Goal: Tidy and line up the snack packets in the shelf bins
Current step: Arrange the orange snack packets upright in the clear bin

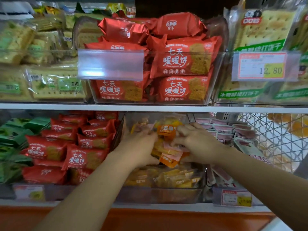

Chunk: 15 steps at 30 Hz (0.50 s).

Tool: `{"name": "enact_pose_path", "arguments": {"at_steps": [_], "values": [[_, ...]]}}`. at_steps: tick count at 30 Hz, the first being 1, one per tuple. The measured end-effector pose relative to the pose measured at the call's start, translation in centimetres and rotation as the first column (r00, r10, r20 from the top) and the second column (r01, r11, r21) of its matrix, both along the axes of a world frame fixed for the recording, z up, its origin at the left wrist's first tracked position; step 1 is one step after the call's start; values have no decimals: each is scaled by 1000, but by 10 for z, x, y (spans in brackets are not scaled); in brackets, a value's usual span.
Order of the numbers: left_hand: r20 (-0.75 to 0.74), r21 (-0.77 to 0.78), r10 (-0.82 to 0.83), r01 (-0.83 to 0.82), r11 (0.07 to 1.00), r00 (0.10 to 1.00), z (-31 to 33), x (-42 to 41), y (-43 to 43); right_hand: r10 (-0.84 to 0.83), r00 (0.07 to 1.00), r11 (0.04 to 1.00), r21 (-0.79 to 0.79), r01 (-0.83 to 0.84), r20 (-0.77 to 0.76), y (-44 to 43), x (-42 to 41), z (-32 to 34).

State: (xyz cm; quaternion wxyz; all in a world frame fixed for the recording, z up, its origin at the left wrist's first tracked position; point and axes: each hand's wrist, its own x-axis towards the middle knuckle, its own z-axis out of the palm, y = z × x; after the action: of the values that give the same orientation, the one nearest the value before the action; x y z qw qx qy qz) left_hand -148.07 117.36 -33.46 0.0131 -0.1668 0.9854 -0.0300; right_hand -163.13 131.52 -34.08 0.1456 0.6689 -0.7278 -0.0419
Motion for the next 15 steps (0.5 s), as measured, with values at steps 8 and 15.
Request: {"name": "enact_pose_path", "arguments": {"at_steps": [8,15], "values": [[-182,394,-74,142,908,980,-15,-15,-19,105,914,976,-215,-20,391,-12,-14,1],[-137,511,37,38,859,990,-11,-25,-26,31,799,972,-203,115,600,-25,-9,3]]}}
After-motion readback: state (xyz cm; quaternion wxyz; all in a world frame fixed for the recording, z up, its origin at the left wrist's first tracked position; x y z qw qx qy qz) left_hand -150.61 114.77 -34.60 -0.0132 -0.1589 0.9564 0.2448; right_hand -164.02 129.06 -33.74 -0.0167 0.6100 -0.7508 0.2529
